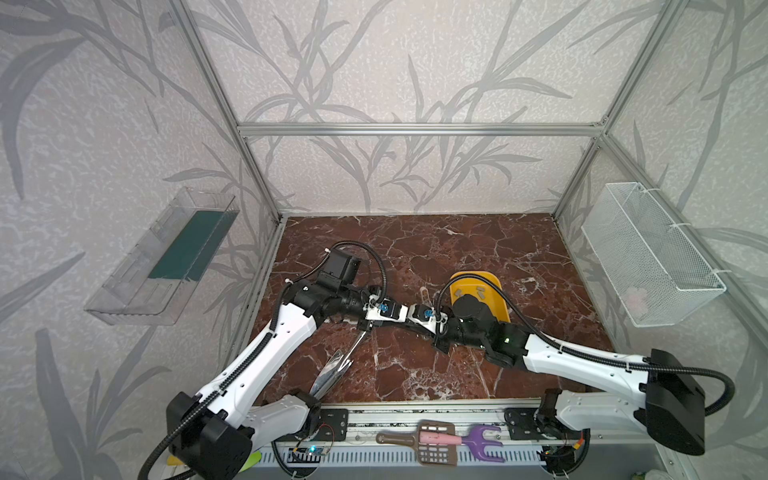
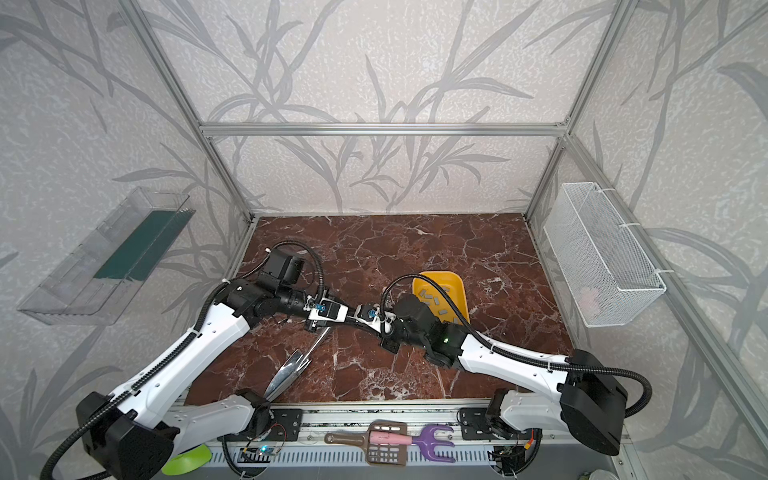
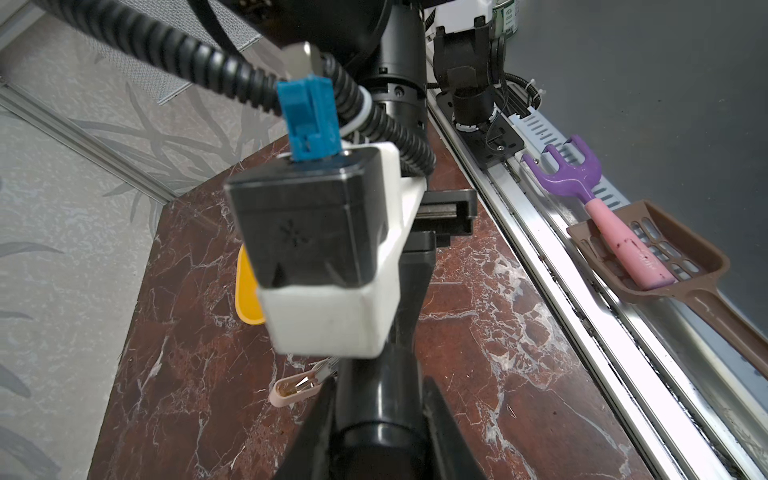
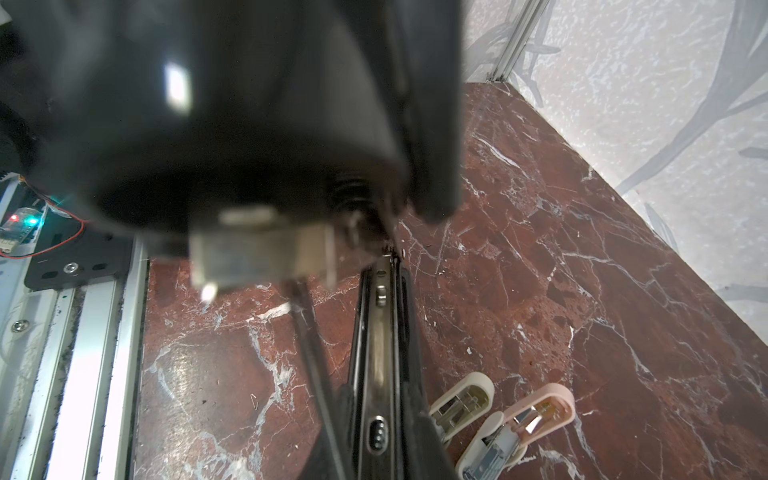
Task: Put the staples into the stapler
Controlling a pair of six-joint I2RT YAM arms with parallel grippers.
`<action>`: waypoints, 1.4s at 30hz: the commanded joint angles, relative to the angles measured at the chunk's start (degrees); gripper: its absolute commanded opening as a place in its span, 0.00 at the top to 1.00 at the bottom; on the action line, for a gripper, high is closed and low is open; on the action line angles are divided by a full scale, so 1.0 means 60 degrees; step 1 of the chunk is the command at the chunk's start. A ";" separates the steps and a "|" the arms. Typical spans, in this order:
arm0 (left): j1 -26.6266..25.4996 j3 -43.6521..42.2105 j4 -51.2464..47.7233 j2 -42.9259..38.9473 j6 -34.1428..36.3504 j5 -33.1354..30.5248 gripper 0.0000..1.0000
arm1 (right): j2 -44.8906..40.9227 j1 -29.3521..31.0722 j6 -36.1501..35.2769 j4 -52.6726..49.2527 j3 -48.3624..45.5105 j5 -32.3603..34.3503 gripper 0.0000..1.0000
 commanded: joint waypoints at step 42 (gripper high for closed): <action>0.4085 -0.1612 0.6306 -0.0140 -0.4454 -0.0196 0.56 | -0.2390 -0.1450 0.3093 0.5490 -0.3174 -0.0657 1.00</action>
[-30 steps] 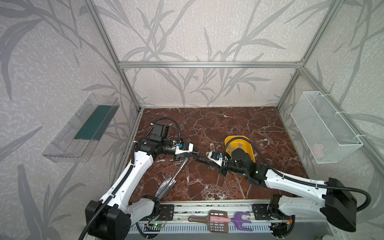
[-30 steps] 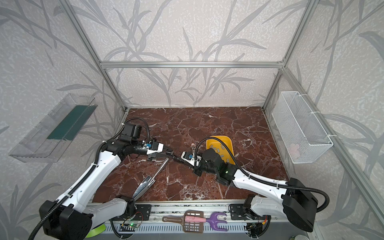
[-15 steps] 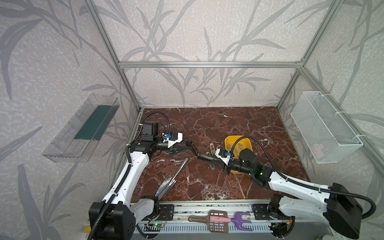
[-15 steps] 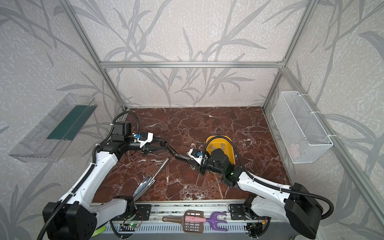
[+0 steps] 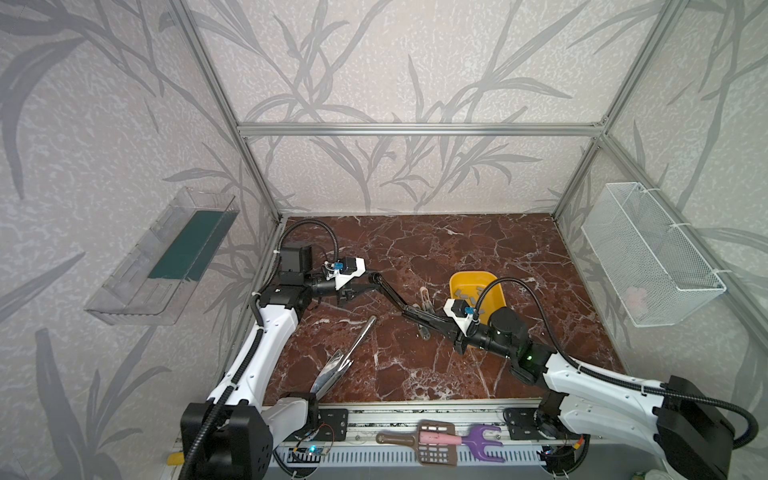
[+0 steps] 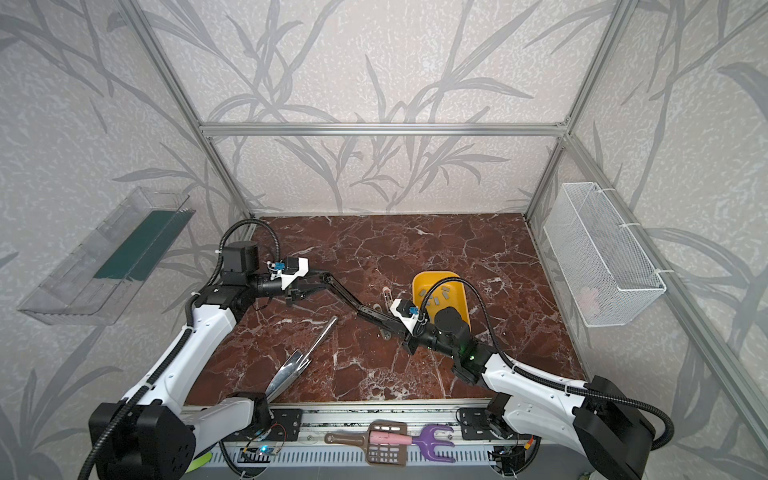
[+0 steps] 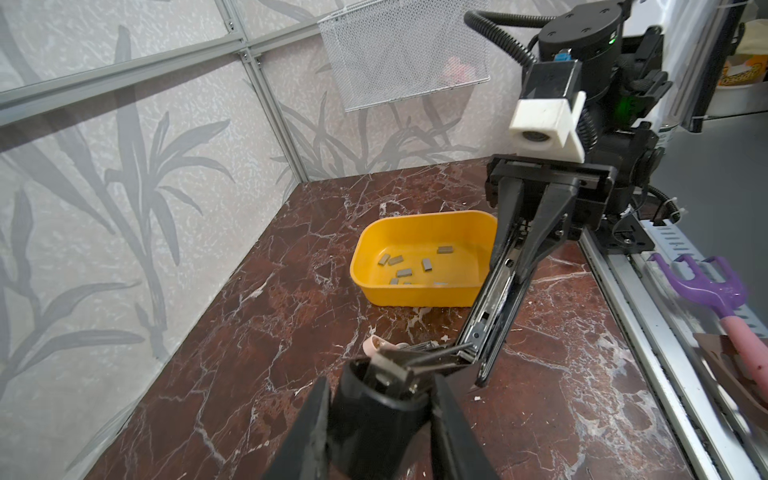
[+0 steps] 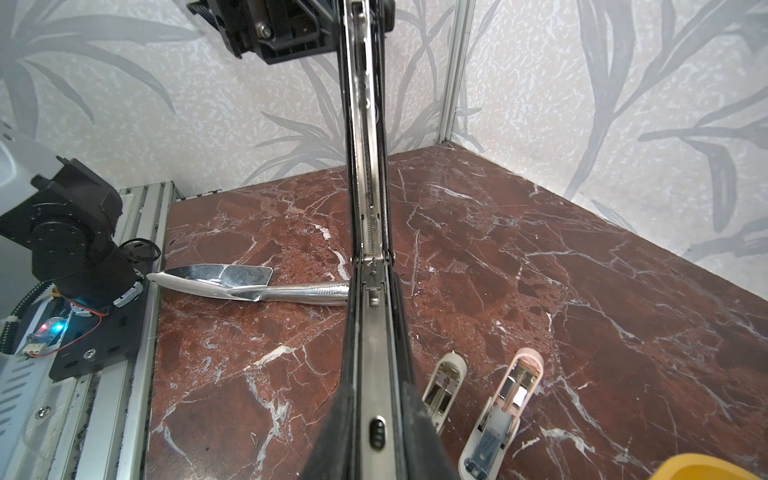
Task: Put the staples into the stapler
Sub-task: 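Lower the open black stapler onto the table beside the small staplers with the right gripper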
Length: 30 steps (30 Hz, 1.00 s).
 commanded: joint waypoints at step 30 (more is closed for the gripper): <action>0.0228 -0.0175 0.2270 -0.0248 -0.0991 -0.3040 0.45 | 0.0010 0.2516 0.2829 -0.1850 0.1873 0.6881 1.00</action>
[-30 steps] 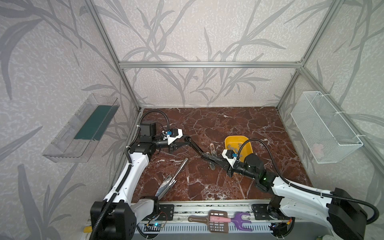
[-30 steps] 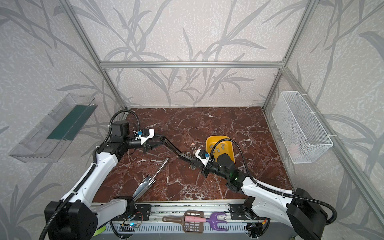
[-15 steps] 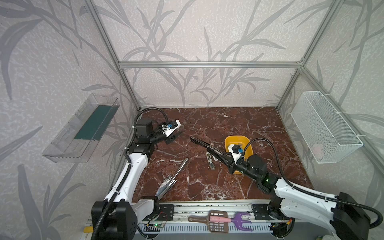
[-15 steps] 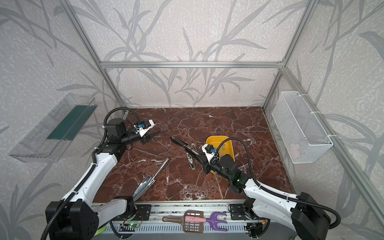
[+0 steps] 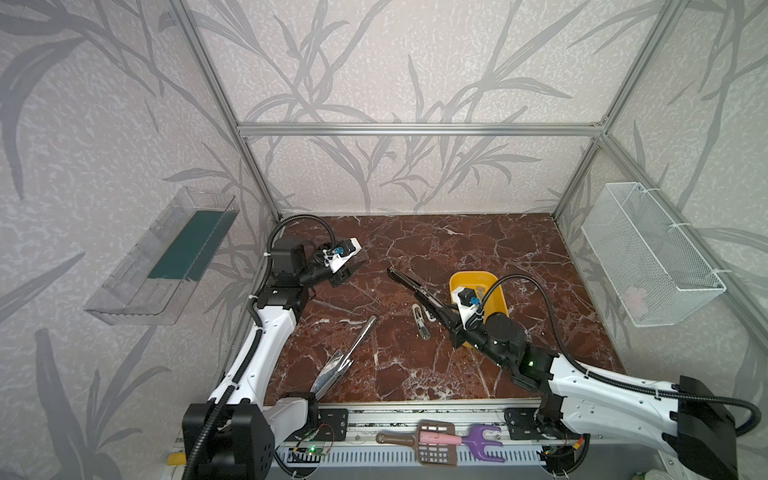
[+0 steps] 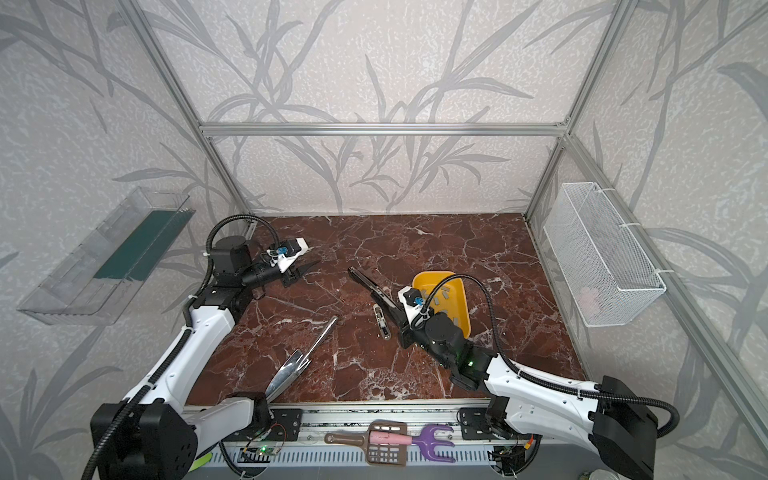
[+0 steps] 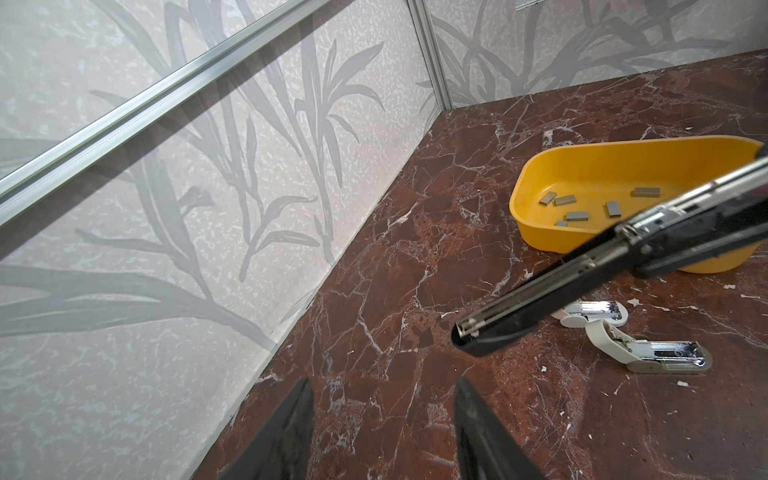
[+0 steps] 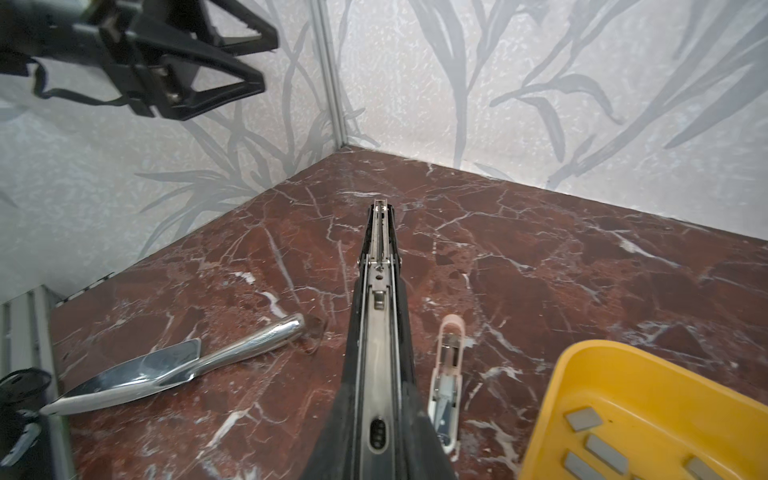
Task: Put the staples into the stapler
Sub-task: 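Lower the open black stapler onto the table beside the small staplers with the right gripper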
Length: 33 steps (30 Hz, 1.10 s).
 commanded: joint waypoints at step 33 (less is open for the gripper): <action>-0.0060 -0.0026 -0.0034 -0.0195 0.0200 0.0283 0.47 | 0.5797 0.3708 0.0796 0.2207 0.2078 0.7421 1.00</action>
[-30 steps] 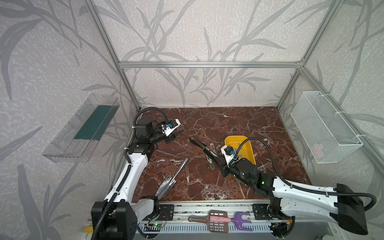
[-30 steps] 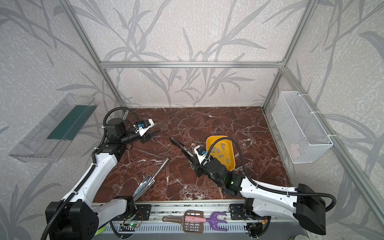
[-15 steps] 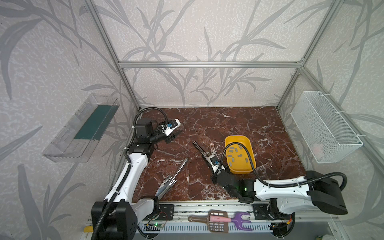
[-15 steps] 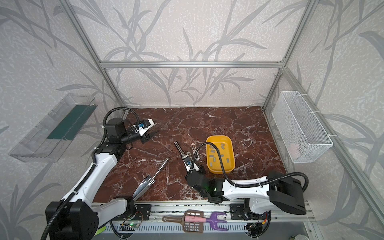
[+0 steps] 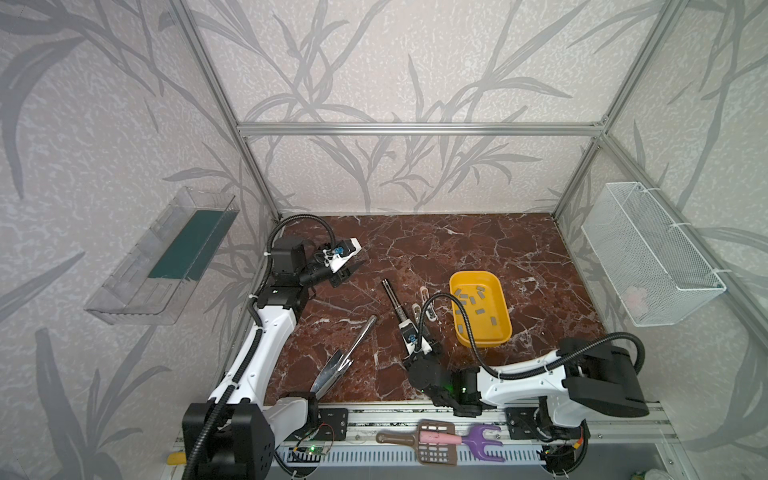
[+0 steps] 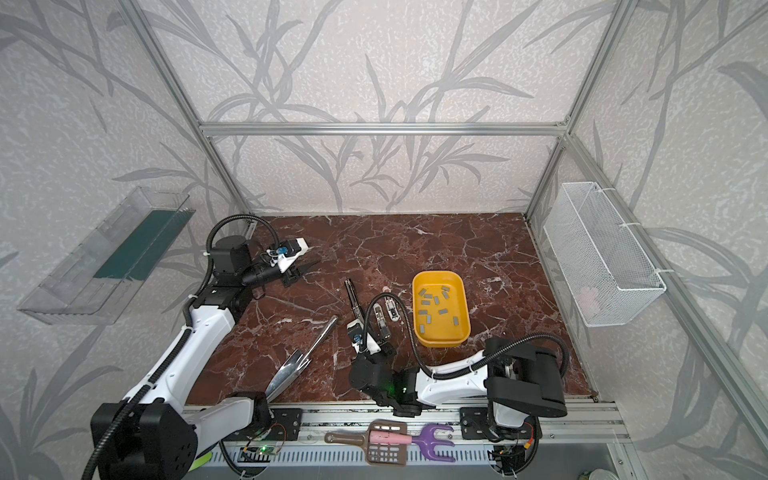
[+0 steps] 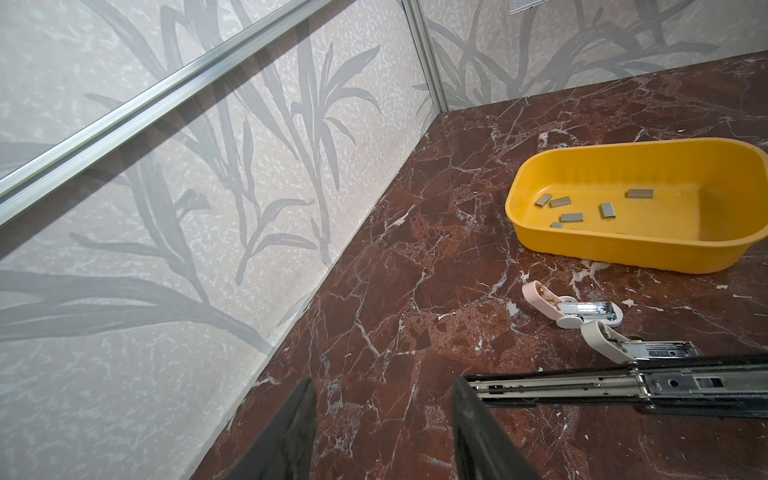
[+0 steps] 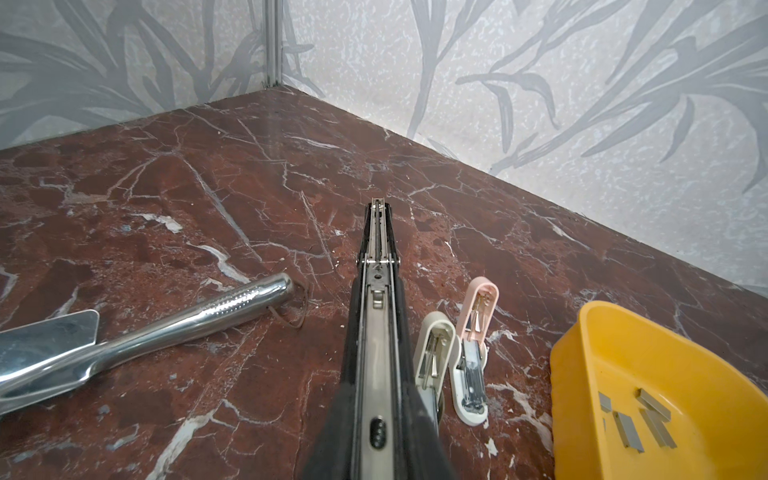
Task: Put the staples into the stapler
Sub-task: 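Lower the open black stapler onto the table beside the small staplers with the right gripper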
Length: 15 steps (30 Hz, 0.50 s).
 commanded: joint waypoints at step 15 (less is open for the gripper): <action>-0.0050 -0.0030 -0.0037 -0.0204 0.0144 0.0241 0.47 | 0.1518 0.0028 0.1707 0.0683 0.0335 0.1006 1.00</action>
